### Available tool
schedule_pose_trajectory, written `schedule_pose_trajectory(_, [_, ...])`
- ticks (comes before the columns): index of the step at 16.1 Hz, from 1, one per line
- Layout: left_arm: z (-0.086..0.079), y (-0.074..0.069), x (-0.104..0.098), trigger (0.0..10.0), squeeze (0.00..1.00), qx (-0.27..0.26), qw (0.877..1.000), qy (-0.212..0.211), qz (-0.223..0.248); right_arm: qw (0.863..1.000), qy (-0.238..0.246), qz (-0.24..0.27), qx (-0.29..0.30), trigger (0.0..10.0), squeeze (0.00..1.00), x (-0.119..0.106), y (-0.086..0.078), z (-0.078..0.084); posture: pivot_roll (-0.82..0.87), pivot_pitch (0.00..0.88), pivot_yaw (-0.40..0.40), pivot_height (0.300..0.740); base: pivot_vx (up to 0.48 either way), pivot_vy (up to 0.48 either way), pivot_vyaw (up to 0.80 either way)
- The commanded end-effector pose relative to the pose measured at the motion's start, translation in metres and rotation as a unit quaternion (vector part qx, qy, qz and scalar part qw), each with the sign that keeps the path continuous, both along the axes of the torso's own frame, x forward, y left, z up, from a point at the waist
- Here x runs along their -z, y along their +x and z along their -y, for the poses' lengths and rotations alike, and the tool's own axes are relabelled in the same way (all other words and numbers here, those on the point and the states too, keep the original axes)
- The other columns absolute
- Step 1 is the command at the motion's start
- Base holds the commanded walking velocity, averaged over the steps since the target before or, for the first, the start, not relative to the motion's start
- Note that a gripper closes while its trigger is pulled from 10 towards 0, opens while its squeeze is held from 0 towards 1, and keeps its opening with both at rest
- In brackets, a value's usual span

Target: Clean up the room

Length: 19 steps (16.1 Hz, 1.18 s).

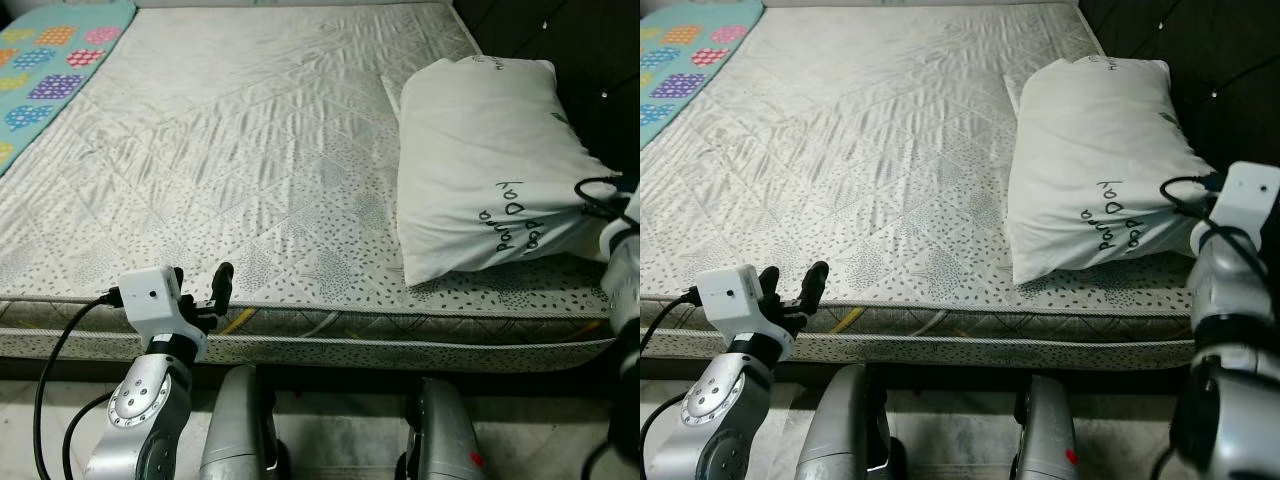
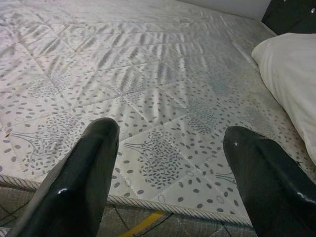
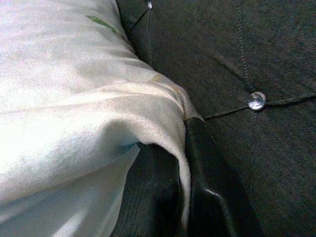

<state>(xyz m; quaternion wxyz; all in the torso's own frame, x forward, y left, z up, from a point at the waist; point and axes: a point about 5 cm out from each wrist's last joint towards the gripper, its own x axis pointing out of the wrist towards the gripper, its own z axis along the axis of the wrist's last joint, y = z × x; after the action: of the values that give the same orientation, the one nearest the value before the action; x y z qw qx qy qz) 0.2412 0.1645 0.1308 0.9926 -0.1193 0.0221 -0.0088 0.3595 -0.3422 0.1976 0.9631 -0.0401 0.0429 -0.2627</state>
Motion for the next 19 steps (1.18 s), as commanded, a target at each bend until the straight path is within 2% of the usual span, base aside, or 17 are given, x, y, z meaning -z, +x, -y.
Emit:
schedule_pose_trajectory(1, [-0.003, -0.003, -0.004, 10.0, 0.00, -0.011, 1.000, 0.007, 0.008, 0.998, -0.029, 0.060, 0.020, 0.0, 0.00, -0.044, 0.000, 0.016, 0.09, 0.106, 0.001, 0.557, 0.000, 0.000, 0.00])
schedule_pose_trajectory(5, [-0.004, -0.002, -0.004, 10.0, 0.00, -0.016, 1.000, 0.009, 0.009, 0.995, -0.064, 0.070, 0.044, 0.0, 0.00, -0.074, -0.008, 0.036, 0.09, 0.106, 0.005, 0.557, 0.000, 0.000, 0.00])
schedule_pose_trajectory(9, [-0.004, 0.001, -0.005, 10.0, 0.00, -0.013, 1.000, 0.009, 0.012, 0.991, -0.086, 0.084, 0.055, 0.0, 0.00, -0.090, -0.013, 0.044, 0.08, 0.097, 0.008, 0.557, 0.000, 0.000, 0.00])
schedule_pose_trajectory(11, [-0.002, 0.001, -0.005, 10.0, 0.00, -0.013, 1.000, 0.007, 0.012, 0.992, -0.075, 0.080, 0.061, 0.0, 0.00, -0.079, -0.016, 0.047, 0.08, 0.096, 0.005, 0.557, 0.000, 0.000, 0.00])
schedule_pose_trajectory(13, [-0.002, -0.001, -0.004, 10.0, 0.00, -0.015, 1.000, 0.006, 0.012, 0.993, -0.060, 0.064, 0.078, 0.0, 0.00, -0.052, -0.026, 0.055, 0.08, 0.094, 0.006, 0.557, 0.000, 0.000, 0.00])
schedule_pose_trajectory(14, [-0.002, -0.001, -0.004, 10.0, 0.00, -0.015, 1.000, 0.006, 0.012, 0.993, -0.059, 0.062, 0.080, 0.0, 0.00, -0.049, -0.027, 0.056, 0.08, 0.094, 0.006, 0.557, 0.000, 0.000, 0.00])
schedule_pose_trajectory(15, [-0.003, -0.001, -0.003, 10.0, 0.00, -0.013, 1.000, 0.006, 0.009, 0.994, -0.046, 0.047, 0.086, 0.0, 0.00, -0.026, -0.032, 0.056, 0.07, 0.093, 0.018, 0.557, 0.000, 0.000, 0.00])
schedule_pose_trajectory(18, [-0.001, 0.001, -0.002, 10.0, 0.00, -0.007, 1.000, 0.006, 0.008, 0.996, -0.036, 0.023, 0.081, 0.0, 0.00, 0.003, -0.036, 0.050, 0.06, 0.091, 0.025, 0.557, 0.000, 0.000, 0.00])
schedule_pose_trajectory(19, [0.002, 0.005, -0.003, 10.0, 0.00, 0.001, 1.000, 0.005, 0.009, 0.997, -0.039, 0.001, 0.060, 10.0, 0.00, 0.023, -0.033, 0.036, 0.06, 0.088, 0.031, 0.557, 0.000, 0.000, 0.00])
